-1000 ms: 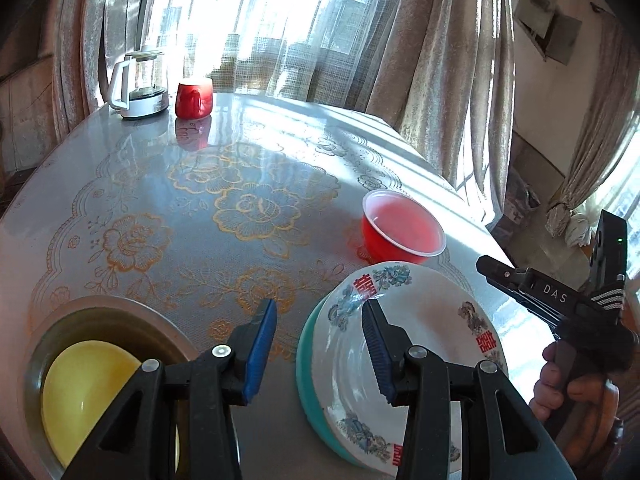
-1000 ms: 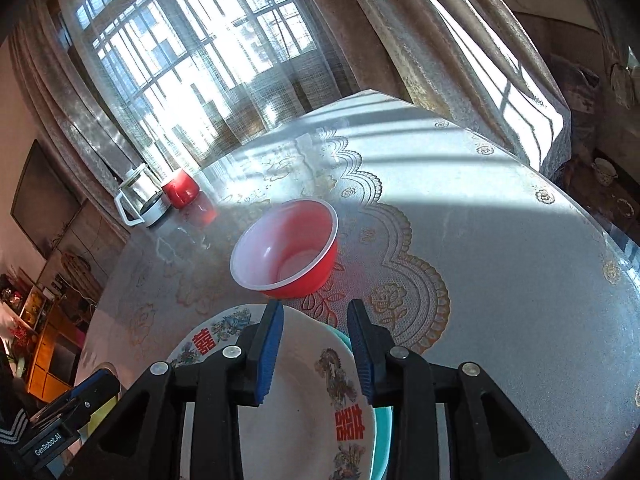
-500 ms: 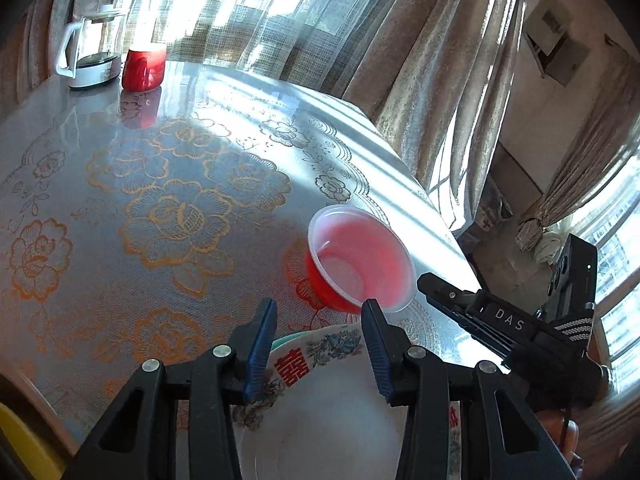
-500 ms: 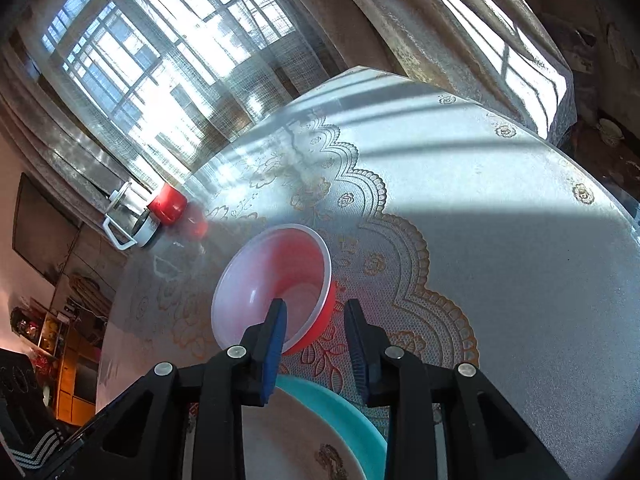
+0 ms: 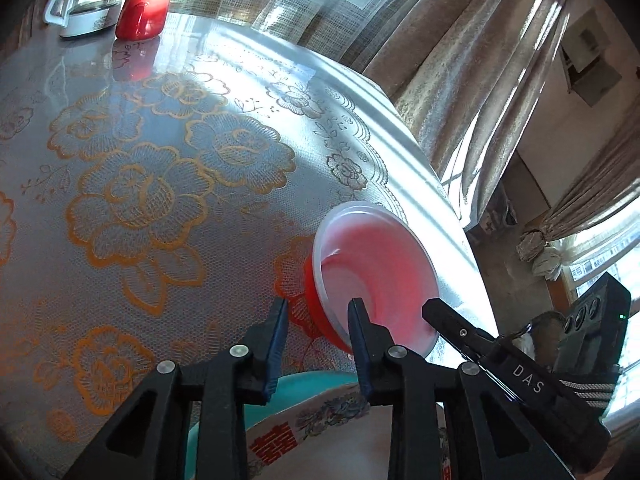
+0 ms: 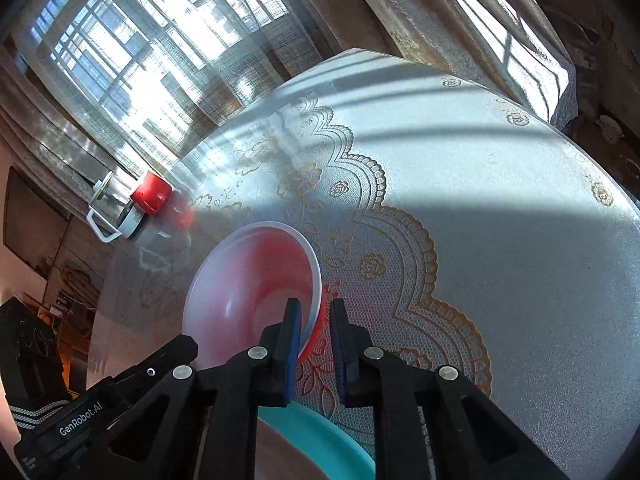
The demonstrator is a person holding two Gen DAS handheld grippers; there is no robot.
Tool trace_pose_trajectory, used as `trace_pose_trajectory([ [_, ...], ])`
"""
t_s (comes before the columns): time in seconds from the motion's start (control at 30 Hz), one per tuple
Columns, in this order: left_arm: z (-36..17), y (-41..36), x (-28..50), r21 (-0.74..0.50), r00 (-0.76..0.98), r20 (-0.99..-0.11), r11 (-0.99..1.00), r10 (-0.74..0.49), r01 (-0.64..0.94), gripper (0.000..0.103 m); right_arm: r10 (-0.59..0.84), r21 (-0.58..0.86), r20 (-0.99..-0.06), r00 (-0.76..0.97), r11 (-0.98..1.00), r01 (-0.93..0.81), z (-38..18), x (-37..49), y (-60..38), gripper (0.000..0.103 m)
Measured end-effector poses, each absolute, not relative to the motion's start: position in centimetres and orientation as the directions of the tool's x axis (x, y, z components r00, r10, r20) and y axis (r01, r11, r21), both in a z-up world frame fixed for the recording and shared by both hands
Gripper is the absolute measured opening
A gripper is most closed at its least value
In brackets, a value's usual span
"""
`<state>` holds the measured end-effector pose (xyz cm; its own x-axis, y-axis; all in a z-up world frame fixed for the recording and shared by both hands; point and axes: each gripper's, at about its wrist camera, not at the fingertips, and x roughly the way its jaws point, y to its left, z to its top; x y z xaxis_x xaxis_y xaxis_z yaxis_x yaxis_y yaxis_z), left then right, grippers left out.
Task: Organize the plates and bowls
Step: 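Grip the red plastic bowl rim with the right gripper and lift it, then carry the red bowl with the right gripper over the steel bowl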
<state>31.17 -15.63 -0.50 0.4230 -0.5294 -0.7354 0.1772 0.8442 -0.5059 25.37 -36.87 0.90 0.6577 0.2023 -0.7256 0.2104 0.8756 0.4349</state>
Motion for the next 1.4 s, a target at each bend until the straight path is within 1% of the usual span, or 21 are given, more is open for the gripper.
trace_pose_trajectory([
  [0.03,-0.6,-15.8,31.3,-0.509,0.419,-0.734,0.842,-0.534,0.181,0.024,0.201,0.432,-0.727,0.657,0.877,0.210,0.9,25.5,-36.8,0.013],
  [0.1,-0.4,-15.8,31.2,-0.524,0.418,-0.724,0.832,-0.549,0.186,0.016,0.201,0.427,-0.728,0.656,0.881,0.204,0.9,25.6,-36.6,0.012],
  [0.4,2.7,-14.3,28.9,-0.489,0.508,-0.676,0.841,-0.534,0.233,0.016,0.227,0.447,-0.692,0.685,0.880,0.161,2.2,24.9,-35.4,0.011],
  [0.67,5.0,-11.5,25.7,-0.483,0.557,-0.633,0.836,-0.538,0.260,0.016,0.282,0.476,-0.643,0.712,0.875,0.083,4.3,23.1,-33.3,0.011],
  [0.9,7.3,-8.2,21.3,-0.442,0.613,-0.593,0.847,-0.522,0.295,0.016,0.345,0.488,-0.601,0.721,0.873,-0.011,5.8,20.0,-30.3,0.011],
  [1.03,7.6,-6.3,19.0,-0.423,0.633,-0.587,0.858,-0.504,0.292,0.016,0.375,0.486,-0.589,0.716,0.872,-0.056,6.2,18.2,-28.3,0.011],
  [1.4,6.1,-1.6,13.5,-0.441,0.654,-0.591,0.868,-0.473,0.229,0.016,0.453,0.518,-0.578,0.679,0.847,-0.124,4.9,14.2,-24.2,0.011],
])
